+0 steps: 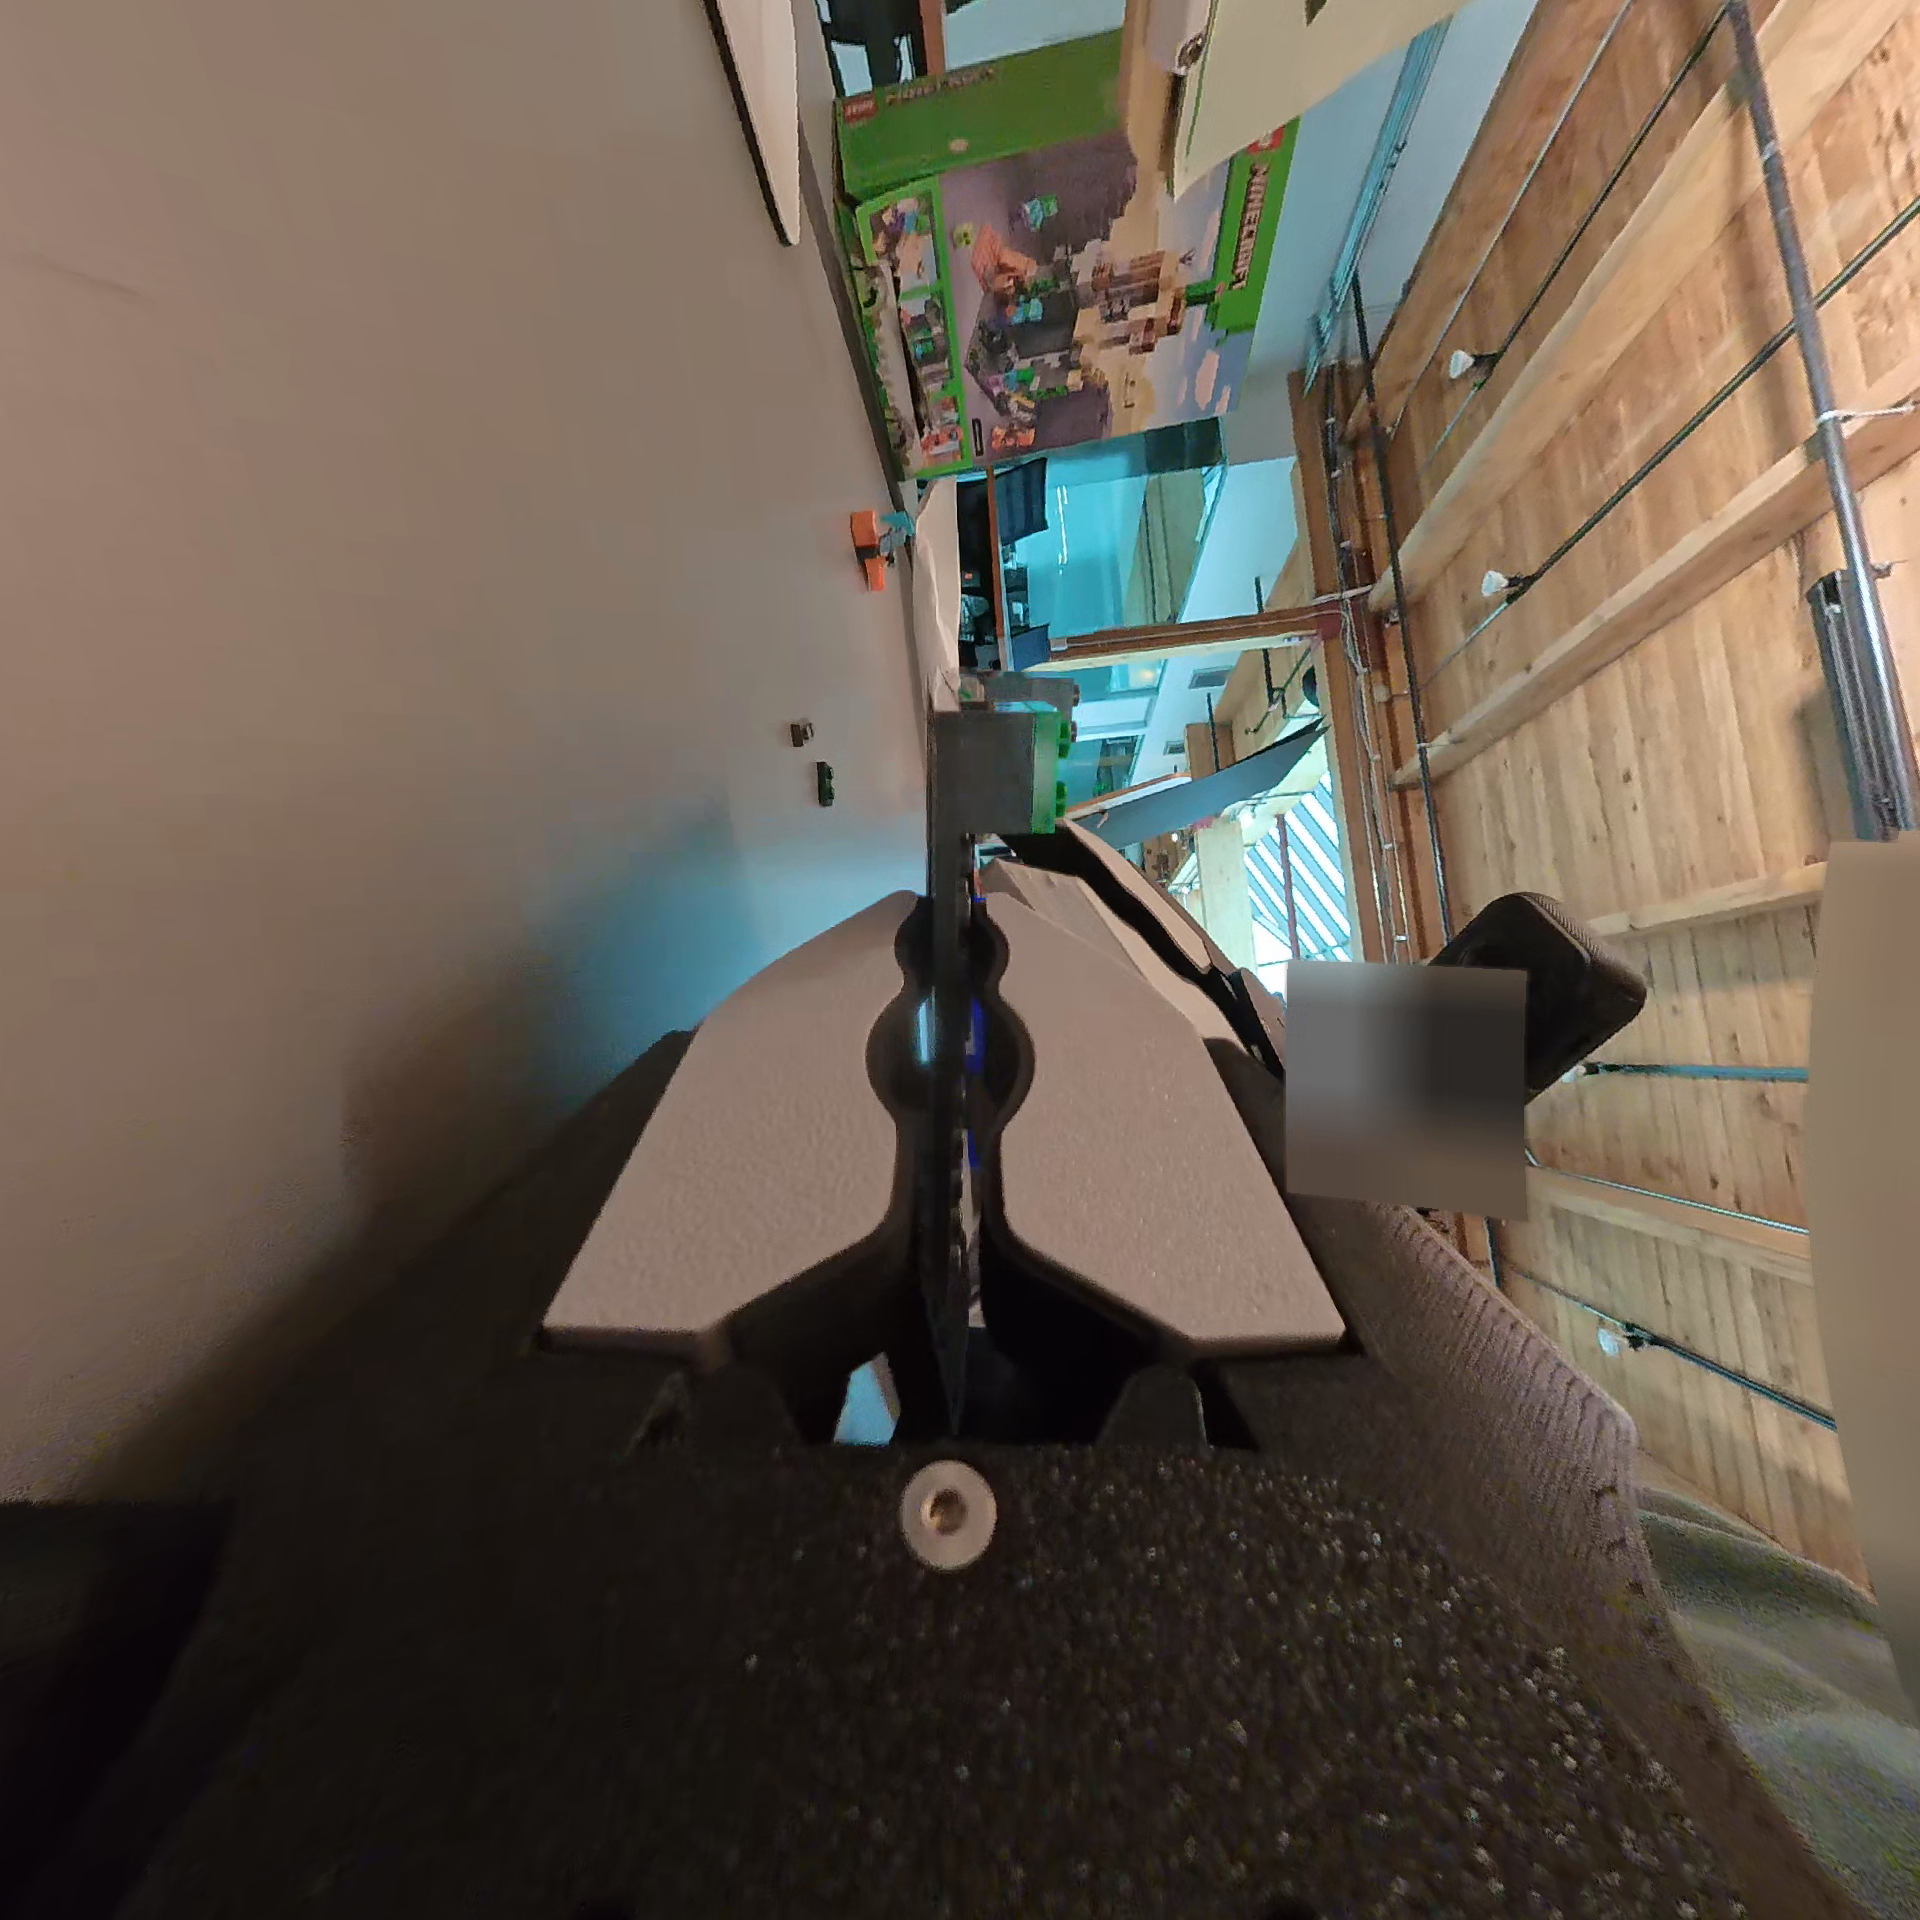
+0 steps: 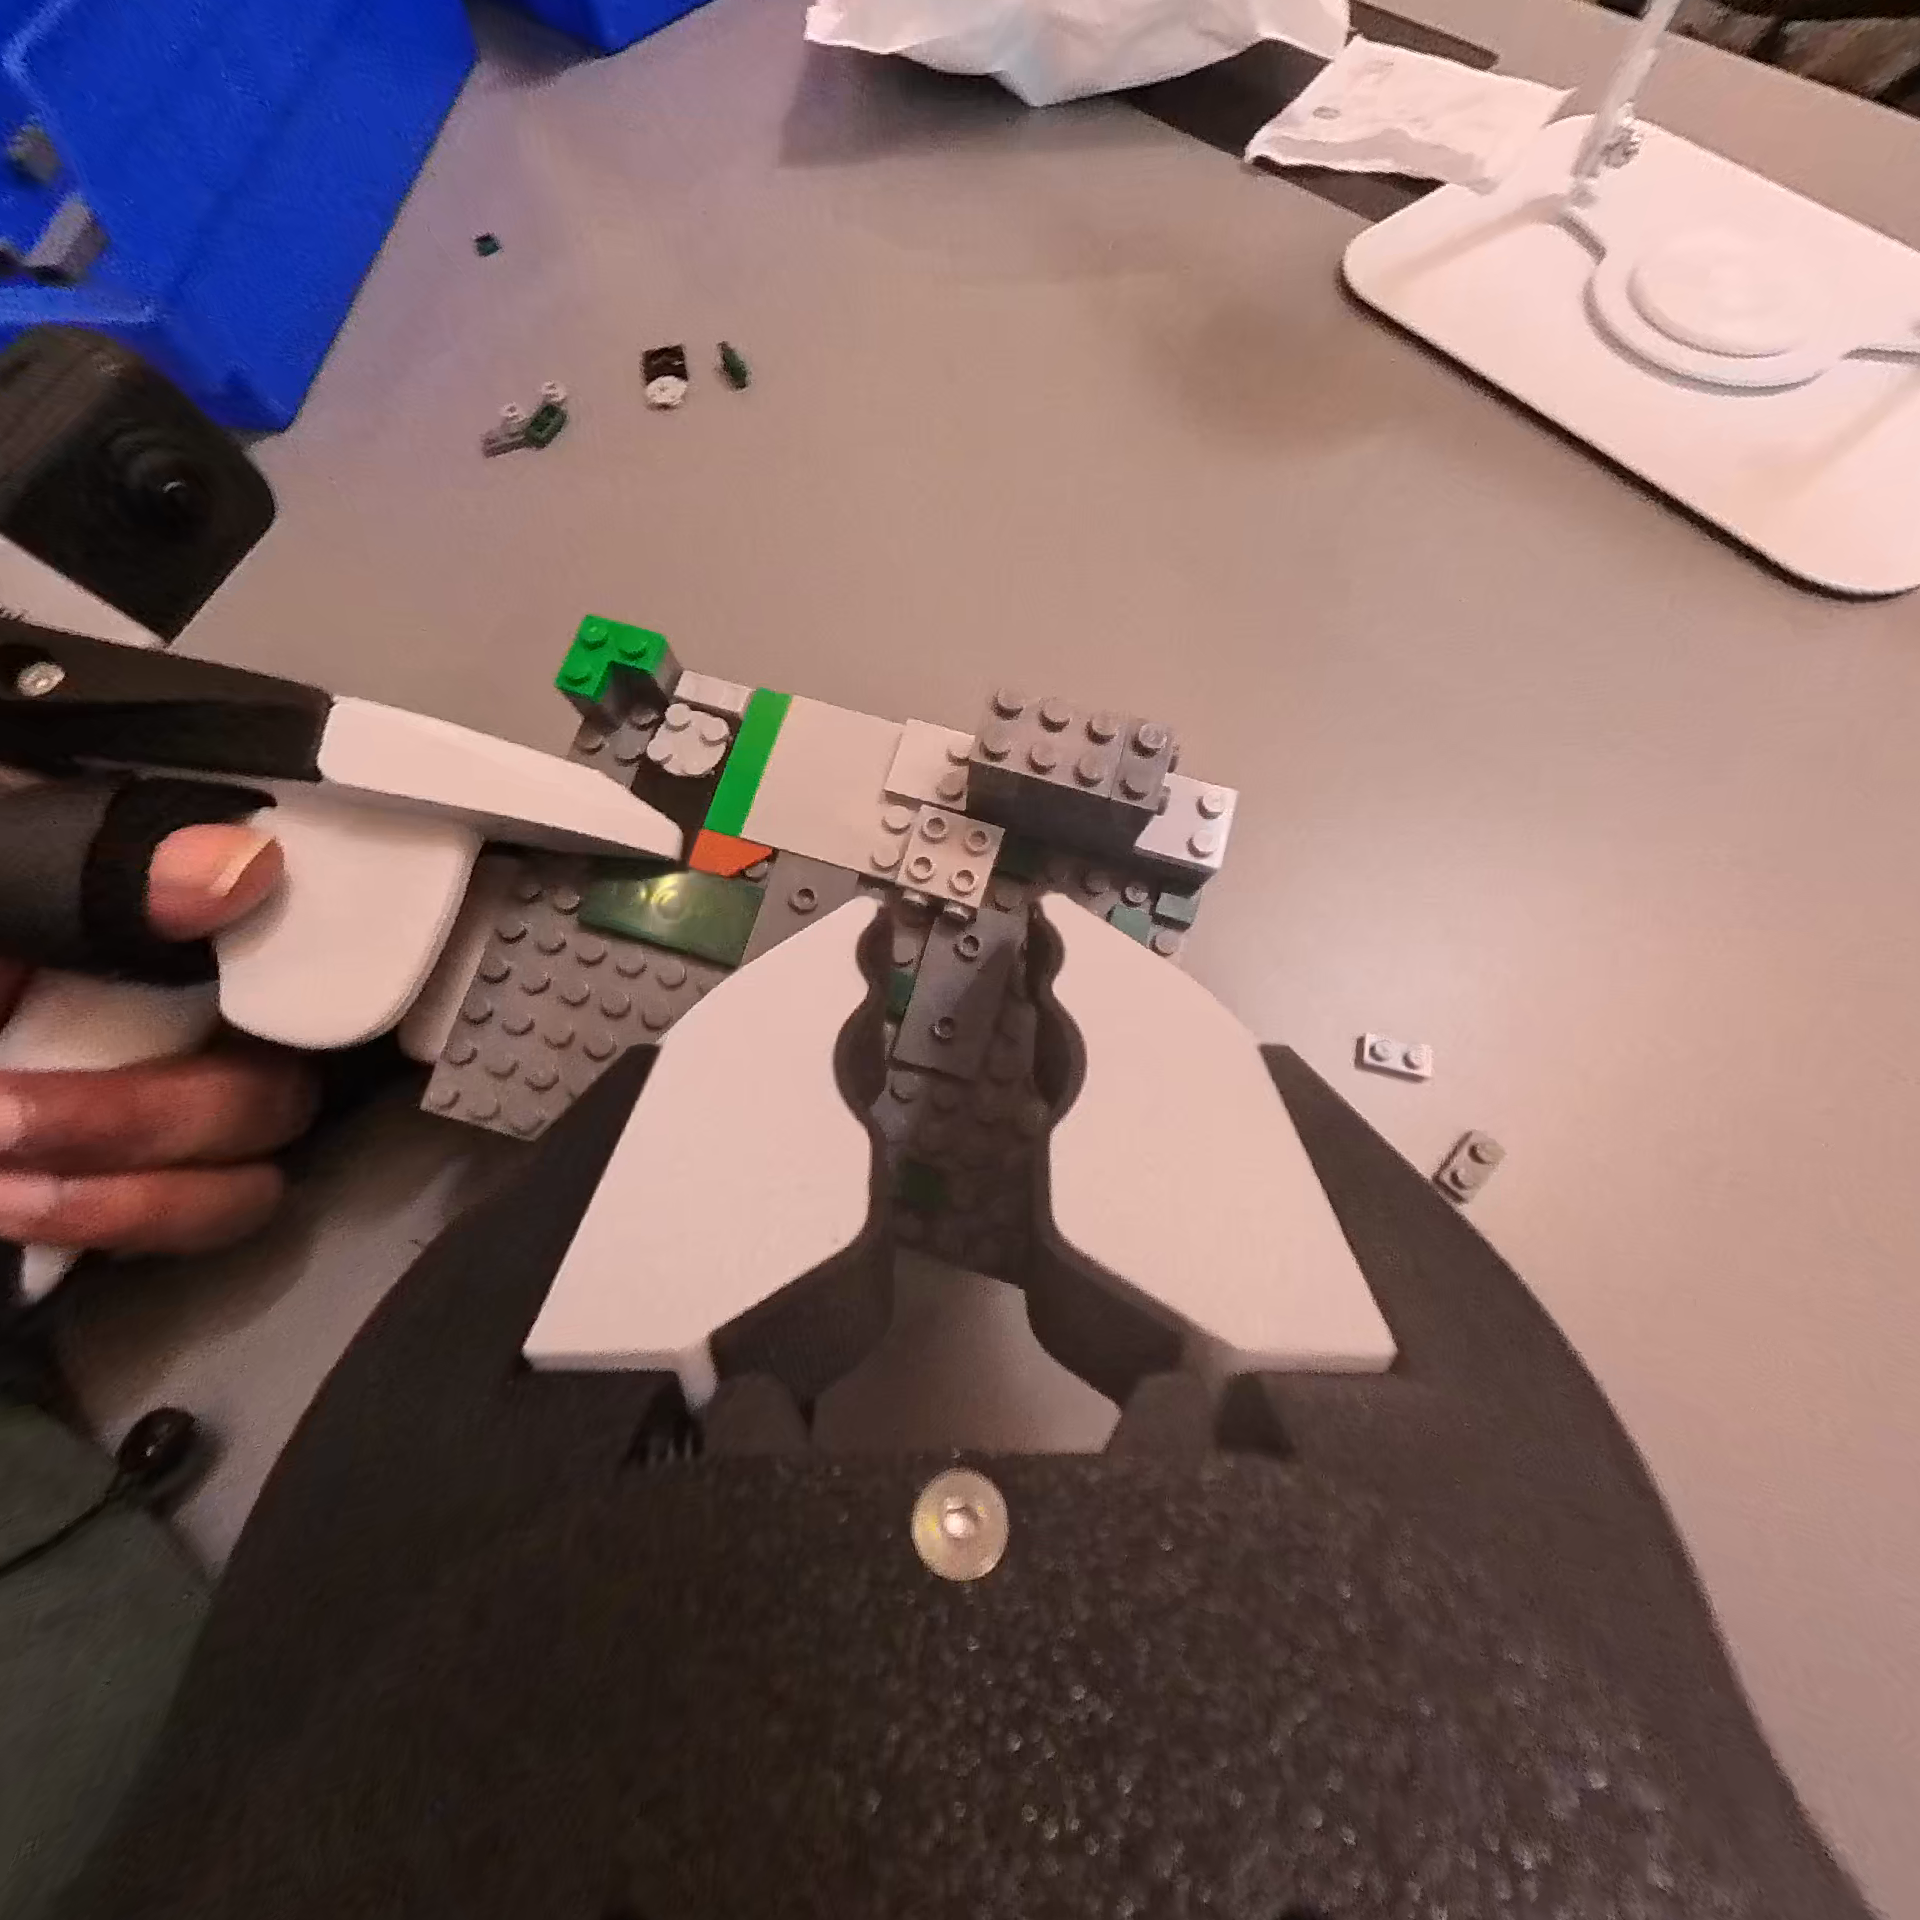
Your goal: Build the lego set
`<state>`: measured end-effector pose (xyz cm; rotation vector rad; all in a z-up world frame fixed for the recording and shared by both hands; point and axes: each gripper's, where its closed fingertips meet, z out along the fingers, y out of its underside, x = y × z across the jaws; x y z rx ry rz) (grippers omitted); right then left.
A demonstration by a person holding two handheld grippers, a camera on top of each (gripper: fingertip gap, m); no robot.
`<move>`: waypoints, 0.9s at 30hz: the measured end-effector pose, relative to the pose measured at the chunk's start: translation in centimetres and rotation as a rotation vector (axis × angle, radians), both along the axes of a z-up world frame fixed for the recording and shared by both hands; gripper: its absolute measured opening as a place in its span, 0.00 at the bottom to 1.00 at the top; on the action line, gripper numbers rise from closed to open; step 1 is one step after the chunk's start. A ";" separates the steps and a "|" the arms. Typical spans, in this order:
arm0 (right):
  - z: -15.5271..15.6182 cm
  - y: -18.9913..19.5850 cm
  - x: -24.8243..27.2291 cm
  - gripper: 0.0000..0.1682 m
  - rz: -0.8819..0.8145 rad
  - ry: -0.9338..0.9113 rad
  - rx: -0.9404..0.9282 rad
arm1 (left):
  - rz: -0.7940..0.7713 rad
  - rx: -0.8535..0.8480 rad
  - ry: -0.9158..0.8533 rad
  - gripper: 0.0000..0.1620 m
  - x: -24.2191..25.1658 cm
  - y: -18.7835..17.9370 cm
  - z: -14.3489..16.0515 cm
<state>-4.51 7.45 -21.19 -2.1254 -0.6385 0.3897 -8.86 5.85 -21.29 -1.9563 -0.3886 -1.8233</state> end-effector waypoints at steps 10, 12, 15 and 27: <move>-0.3 1.3 0.4 0.11 -0.090 -0.036 0.003 | 0.044 0.049 0.007 0.04 0.8 0.1 0.2; -0.5 1.3 0.5 0.10 -0.090 -0.050 -0.001 | 0.042 0.055 0.009 0.04 0.9 0.1 0.2; -0.5 1.1 0.7 0.10 -0.067 -0.071 0.000 | 0.030 0.060 0.025 0.04 1.0 0.1 0.0; 2.6 -1.0 3.2 0.10 0.564 -0.648 0.085 | -0.161 0.098 0.202 0.04 3.2 -1.6 -1.5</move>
